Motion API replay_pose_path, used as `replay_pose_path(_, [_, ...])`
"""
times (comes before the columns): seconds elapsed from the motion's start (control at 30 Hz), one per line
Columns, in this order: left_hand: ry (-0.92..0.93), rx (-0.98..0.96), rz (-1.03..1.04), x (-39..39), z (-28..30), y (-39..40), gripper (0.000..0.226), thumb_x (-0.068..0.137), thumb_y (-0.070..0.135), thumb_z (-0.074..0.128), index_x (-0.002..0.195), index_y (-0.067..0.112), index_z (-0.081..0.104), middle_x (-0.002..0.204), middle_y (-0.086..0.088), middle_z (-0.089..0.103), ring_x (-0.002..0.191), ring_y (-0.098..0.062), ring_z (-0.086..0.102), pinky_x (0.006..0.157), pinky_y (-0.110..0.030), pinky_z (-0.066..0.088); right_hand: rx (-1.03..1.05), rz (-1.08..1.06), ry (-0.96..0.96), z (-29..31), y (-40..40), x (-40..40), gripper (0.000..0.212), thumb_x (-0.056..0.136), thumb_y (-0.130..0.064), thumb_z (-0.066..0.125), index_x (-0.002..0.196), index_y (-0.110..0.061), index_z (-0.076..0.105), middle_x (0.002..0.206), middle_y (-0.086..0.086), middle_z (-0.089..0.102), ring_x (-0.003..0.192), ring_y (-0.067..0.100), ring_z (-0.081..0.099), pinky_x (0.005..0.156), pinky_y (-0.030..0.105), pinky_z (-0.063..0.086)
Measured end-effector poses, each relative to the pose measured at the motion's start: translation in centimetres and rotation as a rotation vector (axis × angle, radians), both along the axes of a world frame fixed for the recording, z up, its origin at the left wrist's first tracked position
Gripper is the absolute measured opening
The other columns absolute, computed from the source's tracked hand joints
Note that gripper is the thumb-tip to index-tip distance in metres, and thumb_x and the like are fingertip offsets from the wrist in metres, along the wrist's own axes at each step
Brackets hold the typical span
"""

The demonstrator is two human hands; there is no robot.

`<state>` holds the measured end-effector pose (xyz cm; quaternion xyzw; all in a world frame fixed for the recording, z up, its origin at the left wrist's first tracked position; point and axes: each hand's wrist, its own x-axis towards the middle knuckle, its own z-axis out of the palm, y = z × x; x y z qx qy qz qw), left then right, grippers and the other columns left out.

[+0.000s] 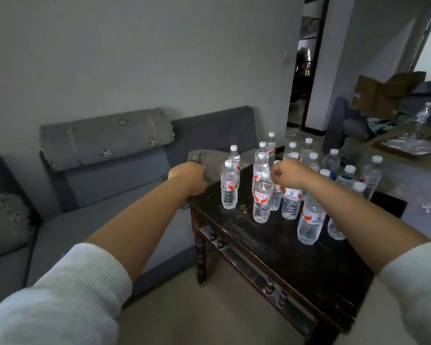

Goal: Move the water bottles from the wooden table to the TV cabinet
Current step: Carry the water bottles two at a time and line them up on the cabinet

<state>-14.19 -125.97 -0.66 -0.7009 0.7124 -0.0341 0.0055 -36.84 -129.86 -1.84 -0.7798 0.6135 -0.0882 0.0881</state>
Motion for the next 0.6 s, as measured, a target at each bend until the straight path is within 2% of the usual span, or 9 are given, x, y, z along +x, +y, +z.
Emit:
replay_pose_path(0.13, [0.013,0.055,-0.028,0.8,-1.2,-7.0,0.035,0.095,0.023,0.045,0.123,0.008,0.057,0.125,-0.013,0.058,0.114,-0.029,0.056,0.089,-0.037,0.049,0.043,-0.057,0.008,-1.1,-6.9,0.2,0.029,0.09,-0.015,0.053,0.116,-0.006,0.064,0.122,0.012,0.063,0.111,0.027,0.058,0.089,0.034,0.046])
replay_pose_path(0.3, [0.0,0.156,-0.101,1.5,-3.9,-14.4,0.036,0.093,0.024,0.047,0.124,0.01,0.058,0.129,-0.011,0.056,0.119,-0.029,0.054,0.094,-0.039,0.048,0.114,-0.177,0.019,-4.0,-12.6,0.9,0.038,0.091,-0.017,0.053,0.128,-0.009,0.053,0.127,0.013,0.057,0.111,0.027,0.058,0.088,0.034,0.048])
replay_pose_path(0.4, [0.0,0.173,-0.18,1.7,-4.9,-19.1,0.038,0.093,0.026,0.046,0.127,0.013,0.055,0.13,-0.01,0.055,0.121,-0.028,0.053,0.095,-0.039,0.047,0.165,-0.257,-0.023,-6.2,-15.4,1.5,0.045,0.09,-0.017,0.056,0.134,-0.01,0.045,0.132,0.013,0.054,0.116,0.027,0.056,0.093,0.035,0.047])
replay_pose_path(0.6, [0.044,0.231,-0.396,1.3,-7.8,-28.1,0.042,0.093,0.031,0.049,0.131,0.013,0.046,0.131,-0.011,0.055,0.119,-0.029,0.053,0.093,-0.039,0.046,0.21,-0.397,-0.047,-9.4,-19.0,2.8,0.048,0.089,-0.021,0.058,0.132,-0.015,0.041,0.133,0.01,0.051,0.12,0.025,0.052,0.097,0.035,0.044])
